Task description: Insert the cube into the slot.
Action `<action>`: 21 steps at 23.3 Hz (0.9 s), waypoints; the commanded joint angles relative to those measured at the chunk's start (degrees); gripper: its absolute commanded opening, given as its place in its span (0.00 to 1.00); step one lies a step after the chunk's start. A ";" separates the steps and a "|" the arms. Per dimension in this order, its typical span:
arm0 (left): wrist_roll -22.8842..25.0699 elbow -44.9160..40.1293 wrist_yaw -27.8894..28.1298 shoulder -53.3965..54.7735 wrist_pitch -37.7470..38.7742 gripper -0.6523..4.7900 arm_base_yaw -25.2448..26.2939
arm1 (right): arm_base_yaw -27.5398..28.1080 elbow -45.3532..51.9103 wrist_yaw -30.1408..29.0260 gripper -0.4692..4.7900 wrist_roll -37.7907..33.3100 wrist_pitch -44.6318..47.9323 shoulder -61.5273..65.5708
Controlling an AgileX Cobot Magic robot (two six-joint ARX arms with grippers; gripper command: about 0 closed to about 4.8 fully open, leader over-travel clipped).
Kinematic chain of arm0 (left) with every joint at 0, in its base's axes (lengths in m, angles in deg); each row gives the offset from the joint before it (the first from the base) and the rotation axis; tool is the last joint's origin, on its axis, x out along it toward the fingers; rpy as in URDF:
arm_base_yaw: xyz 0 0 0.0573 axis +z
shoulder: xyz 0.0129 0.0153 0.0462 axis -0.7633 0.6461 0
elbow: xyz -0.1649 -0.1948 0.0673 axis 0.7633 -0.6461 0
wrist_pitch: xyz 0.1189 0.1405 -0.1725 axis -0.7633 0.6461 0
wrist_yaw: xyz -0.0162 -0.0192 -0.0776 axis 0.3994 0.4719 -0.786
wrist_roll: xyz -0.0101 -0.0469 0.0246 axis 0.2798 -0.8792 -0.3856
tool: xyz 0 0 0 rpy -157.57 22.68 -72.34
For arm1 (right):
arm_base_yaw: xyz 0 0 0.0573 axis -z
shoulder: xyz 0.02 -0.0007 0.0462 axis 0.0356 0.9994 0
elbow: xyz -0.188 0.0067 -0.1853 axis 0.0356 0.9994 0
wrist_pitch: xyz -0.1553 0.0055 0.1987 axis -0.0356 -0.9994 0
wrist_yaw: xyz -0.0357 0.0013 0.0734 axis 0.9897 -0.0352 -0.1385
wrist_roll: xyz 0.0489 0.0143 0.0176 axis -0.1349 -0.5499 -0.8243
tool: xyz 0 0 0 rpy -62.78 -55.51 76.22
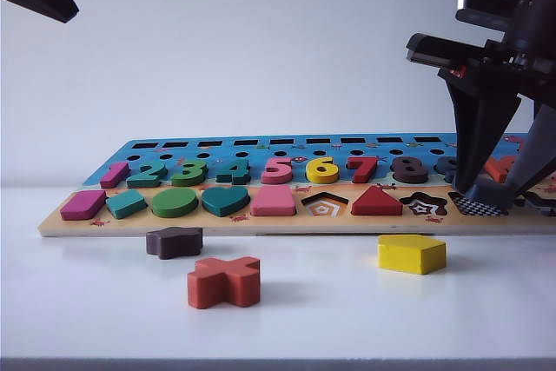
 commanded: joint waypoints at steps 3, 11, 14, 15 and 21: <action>0.28 0.20 -0.13 0.04 -0.81 0.14 -0.04 | -0.09 -0.39 0.66 0.14 0.44 1.75 0.61; 0.28 0.20 -0.13 0.04 -0.81 0.14 -0.04 | -0.09 -0.39 2.01 0.14 0.66 2.73 0.61; 0.26 0.20 -0.13 0.04 -0.81 0.14 -0.04 | -0.09 -0.39 2.58 0.14 0.66 2.82 0.61; 0.26 0.20 -0.13 0.04 -0.81 0.14 -0.04 | -0.09 -0.39 2.58 0.15 0.66 2.82 0.61; 0.26 0.20 -0.13 0.04 -0.81 0.14 -0.04 | -0.09 -0.39 2.56 0.22 0.68 2.93 0.61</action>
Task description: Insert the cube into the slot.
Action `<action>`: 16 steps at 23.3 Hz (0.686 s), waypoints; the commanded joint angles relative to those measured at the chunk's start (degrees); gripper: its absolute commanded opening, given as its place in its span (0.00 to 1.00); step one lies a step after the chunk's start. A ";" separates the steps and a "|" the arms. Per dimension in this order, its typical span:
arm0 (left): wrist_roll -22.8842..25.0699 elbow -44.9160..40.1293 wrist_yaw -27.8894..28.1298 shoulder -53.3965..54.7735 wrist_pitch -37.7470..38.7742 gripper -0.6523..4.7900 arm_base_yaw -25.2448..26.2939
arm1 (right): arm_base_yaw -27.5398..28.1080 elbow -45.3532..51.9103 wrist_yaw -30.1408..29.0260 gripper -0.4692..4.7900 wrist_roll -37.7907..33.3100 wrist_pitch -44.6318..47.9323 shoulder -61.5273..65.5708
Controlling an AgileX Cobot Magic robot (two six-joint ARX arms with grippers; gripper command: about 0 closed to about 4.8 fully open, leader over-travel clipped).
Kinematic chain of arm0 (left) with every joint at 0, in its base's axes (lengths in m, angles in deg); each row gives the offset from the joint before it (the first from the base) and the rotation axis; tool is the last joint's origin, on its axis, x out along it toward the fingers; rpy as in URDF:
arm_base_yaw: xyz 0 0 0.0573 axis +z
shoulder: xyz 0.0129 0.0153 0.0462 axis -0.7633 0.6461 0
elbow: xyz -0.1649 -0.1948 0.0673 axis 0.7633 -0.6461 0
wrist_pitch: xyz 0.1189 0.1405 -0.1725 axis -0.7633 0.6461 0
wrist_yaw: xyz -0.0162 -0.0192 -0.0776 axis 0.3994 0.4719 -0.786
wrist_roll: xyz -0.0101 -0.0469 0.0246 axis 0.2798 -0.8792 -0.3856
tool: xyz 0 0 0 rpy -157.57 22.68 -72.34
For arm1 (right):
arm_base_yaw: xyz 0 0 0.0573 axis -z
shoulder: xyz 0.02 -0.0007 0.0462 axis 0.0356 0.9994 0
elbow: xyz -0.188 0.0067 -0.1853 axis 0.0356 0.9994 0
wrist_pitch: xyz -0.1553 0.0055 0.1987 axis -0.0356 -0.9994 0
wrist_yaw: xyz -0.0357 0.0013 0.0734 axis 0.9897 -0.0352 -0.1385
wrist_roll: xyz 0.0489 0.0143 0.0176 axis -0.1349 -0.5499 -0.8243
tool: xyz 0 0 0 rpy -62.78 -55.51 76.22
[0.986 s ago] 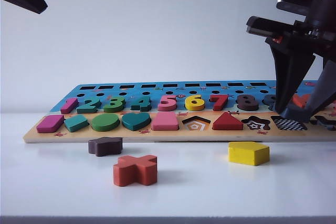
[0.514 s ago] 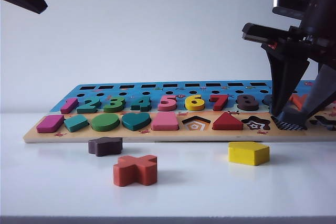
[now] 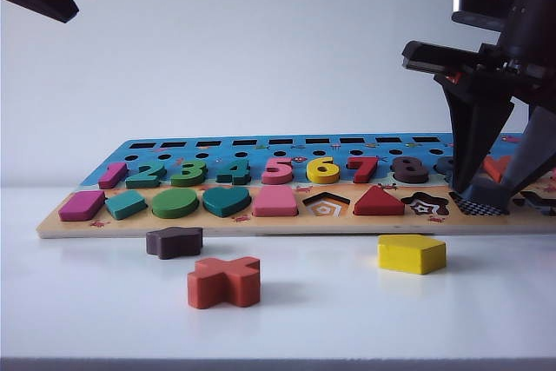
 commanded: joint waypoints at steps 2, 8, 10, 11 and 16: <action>0.26 0.20 -0.13 0.04 -0.81 0.14 -0.04 | -0.09 -0.37 0.63 0.27 0.39 1.20 -0.15; 0.26 0.20 -0.13 0.04 -0.81 0.14 -0.04 | -0.09 -0.39 0.57 0.38 1.53 1.22 -0.15; 0.28 0.20 -0.13 0.04 -0.81 0.14 -0.04 | -0.09 -0.39 0.02 0.41 1.60 1.20 -0.15; 0.28 0.20 -0.13 0.04 -0.81 0.14 -0.04 | -0.09 -0.39 -0.07 0.42 1.60 1.20 -0.15; 0.28 0.20 -0.13 0.04 -0.81 0.14 -0.04 | -0.11 -0.42 -0.28 0.50 1.60 1.18 -0.17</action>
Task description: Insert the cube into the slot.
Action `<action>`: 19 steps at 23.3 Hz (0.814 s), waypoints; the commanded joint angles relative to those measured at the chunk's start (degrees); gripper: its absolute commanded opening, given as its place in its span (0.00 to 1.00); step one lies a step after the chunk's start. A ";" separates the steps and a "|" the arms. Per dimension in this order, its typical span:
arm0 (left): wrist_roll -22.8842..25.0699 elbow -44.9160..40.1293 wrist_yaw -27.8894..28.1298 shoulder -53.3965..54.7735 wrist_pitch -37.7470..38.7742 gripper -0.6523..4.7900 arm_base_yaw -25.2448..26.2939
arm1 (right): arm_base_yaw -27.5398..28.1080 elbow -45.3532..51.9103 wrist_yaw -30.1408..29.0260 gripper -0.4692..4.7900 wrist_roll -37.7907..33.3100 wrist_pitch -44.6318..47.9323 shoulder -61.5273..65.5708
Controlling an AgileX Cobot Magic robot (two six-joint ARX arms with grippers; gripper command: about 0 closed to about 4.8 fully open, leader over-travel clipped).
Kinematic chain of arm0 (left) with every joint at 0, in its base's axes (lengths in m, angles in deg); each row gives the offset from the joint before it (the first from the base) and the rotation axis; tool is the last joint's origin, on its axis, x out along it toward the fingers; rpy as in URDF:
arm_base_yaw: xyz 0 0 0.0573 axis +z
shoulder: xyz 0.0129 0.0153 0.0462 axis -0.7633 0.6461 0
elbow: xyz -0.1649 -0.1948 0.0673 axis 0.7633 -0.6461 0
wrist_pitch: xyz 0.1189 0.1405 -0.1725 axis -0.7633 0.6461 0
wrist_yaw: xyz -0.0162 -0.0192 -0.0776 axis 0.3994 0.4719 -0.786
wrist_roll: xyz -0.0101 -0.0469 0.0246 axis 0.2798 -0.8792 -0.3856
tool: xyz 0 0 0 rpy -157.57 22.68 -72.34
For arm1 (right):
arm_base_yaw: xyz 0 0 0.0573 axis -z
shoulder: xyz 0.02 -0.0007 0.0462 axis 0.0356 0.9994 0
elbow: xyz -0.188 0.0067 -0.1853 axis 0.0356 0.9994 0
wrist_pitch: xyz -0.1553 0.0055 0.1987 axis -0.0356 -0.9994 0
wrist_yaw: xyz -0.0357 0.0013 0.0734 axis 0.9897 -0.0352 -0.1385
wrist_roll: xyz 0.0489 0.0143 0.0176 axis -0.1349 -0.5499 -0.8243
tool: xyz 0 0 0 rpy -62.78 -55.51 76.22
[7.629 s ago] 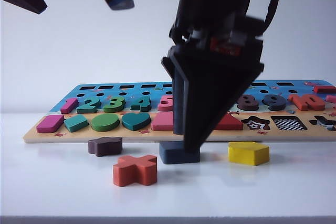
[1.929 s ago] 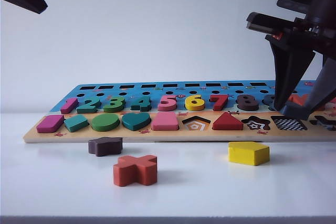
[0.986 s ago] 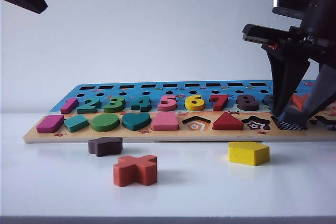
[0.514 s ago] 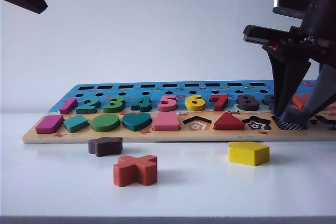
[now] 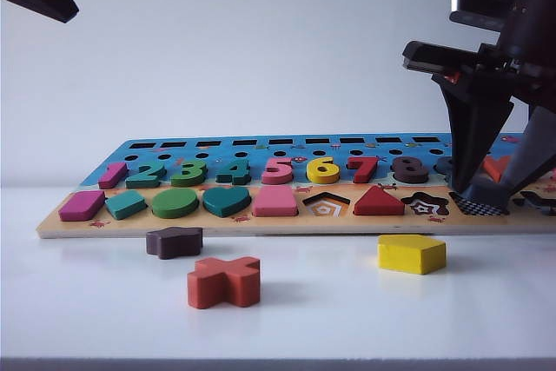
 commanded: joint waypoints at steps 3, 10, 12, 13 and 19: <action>0.28 0.20 -0.13 0.04 -0.81 0.14 -0.04 | -0.11 -0.44 -0.17 0.55 0.26 1.18 -0.17; 0.28 0.20 -0.13 0.04 -0.81 0.14 -0.04 | -0.15 -2.05 -1.46 0.55 0.31 0.13 -0.92; 0.28 0.20 -0.13 0.04 -0.81 0.14 -0.04 | -0.22 -2.69 -2.14 0.54 0.37 -0.31 -1.75; 0.28 0.20 -0.13 0.07 -0.81 0.14 -0.07 | -0.26 -2.78 -3.87 0.47 0.87 -0.37 -2.34; 0.28 0.20 -0.13 0.04 -0.81 0.14 -0.07 | -0.39 -2.78 -9.18 0.08 1.33 0.28 -2.60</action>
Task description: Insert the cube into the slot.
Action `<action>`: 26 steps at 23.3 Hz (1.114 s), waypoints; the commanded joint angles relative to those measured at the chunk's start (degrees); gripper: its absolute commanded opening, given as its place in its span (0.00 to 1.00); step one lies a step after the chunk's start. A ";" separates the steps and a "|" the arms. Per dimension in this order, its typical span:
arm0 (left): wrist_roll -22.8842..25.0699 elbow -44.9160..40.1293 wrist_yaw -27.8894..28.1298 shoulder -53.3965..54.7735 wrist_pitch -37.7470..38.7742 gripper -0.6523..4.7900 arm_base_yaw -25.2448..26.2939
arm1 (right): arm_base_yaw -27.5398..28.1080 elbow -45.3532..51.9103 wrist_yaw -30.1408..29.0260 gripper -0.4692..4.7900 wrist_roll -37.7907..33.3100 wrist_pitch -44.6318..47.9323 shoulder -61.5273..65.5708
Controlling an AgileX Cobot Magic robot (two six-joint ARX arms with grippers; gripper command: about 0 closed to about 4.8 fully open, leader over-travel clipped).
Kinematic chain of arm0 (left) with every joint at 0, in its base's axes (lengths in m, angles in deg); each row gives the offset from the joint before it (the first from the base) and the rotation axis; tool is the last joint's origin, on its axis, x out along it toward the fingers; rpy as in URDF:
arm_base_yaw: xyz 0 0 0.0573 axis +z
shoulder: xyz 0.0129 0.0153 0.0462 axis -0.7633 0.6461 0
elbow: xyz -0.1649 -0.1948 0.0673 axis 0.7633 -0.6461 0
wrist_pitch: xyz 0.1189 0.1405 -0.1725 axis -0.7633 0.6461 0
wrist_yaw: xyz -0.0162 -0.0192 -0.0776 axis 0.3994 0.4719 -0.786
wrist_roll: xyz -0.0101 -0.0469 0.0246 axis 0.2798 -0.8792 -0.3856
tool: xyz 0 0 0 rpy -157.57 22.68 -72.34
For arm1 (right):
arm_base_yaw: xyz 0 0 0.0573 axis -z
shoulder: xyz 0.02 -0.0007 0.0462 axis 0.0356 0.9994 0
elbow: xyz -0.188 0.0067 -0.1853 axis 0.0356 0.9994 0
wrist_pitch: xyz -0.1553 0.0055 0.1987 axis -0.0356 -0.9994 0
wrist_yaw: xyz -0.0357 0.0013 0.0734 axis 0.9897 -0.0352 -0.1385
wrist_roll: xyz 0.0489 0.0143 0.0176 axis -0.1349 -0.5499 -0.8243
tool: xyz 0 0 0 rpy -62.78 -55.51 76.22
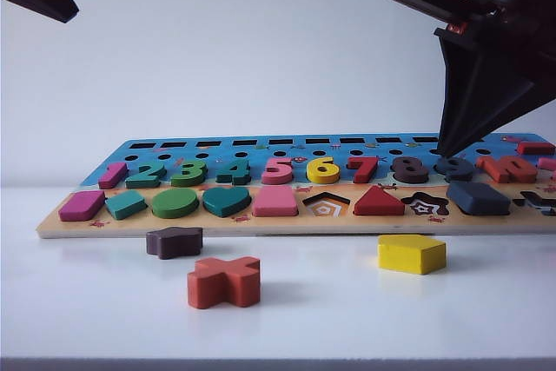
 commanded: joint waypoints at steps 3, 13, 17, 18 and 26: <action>0.28 0.20 -0.15 0.07 -0.81 0.14 -0.04 | -0.09 -0.26 -0.37 0.07 0.22 2.62 1.68; 0.28 0.17 -0.15 0.04 -0.81 0.14 -0.04 | -0.09 -0.26 3.21 0.07 0.37 2.82 5.07; 0.28 0.17 -0.15 0.04 -0.81 0.14 -0.04 | -0.07 -0.26 4.61 0.07 0.37 2.84 5.07; 0.28 0.17 -0.15 0.04 -0.81 0.14 -0.04 | -0.07 -0.26 4.87 0.07 0.35 2.84 5.07; 0.28 0.17 -0.15 0.04 -0.81 0.14 -0.04 | 0.00 -0.26 6.97 0.07 0.37 2.86 5.05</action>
